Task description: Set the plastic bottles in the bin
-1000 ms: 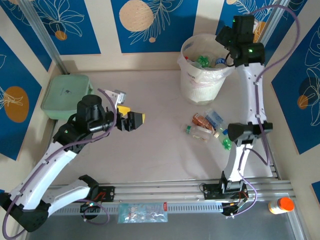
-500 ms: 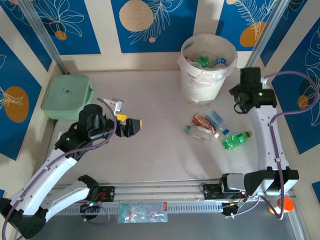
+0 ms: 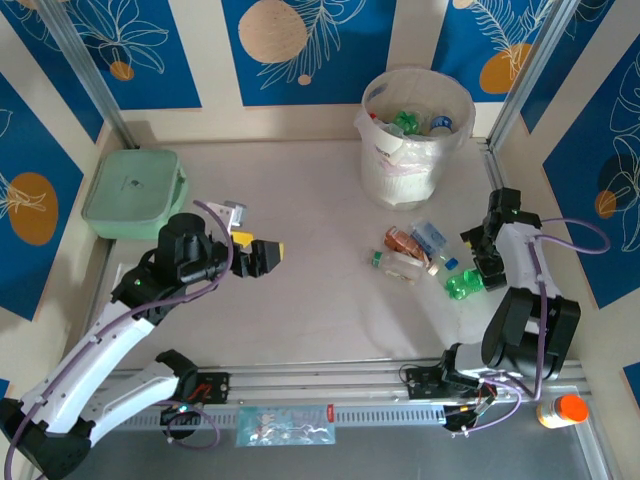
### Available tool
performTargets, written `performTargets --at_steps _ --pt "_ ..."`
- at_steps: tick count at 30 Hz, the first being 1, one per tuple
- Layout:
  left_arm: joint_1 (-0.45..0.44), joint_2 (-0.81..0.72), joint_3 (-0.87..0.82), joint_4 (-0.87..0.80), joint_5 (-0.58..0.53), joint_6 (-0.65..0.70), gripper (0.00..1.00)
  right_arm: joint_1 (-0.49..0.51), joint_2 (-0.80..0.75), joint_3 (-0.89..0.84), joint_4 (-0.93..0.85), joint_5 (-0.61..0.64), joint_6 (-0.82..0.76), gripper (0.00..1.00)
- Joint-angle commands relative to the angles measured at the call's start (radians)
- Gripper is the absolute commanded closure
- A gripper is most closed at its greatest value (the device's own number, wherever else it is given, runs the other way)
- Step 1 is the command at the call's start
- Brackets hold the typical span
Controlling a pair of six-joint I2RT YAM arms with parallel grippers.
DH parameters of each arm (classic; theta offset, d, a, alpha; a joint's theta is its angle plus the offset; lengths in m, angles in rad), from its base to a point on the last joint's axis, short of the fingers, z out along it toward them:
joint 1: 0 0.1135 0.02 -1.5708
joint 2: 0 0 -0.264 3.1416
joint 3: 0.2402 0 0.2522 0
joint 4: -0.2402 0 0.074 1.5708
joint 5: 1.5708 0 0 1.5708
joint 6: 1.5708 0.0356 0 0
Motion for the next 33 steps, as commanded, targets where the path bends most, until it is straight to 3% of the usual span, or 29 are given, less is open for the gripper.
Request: performTargets --at_steps 1,16,19,27,33 --pt "0.011 -0.019 -0.008 0.025 0.003 -0.002 0.02 -0.006 0.055 -0.012 0.038 0.007 0.003 0.02" --pt "0.013 -0.038 -0.005 0.007 0.009 0.026 0.01 -0.045 0.204 -0.111 0.156 0.009 0.014 0.25" --pt "0.013 -0.037 -0.005 0.009 0.011 0.024 0.01 -0.046 0.205 -0.116 0.159 0.006 0.015 0.34" --pt "0.014 -0.043 0.002 0.010 0.024 0.017 0.01 -0.043 0.130 -0.116 0.110 0.003 0.039 0.58" --pt "0.014 -0.034 0.021 0.001 0.038 0.016 0.01 -0.035 0.022 -0.116 0.070 0.012 0.054 0.59"
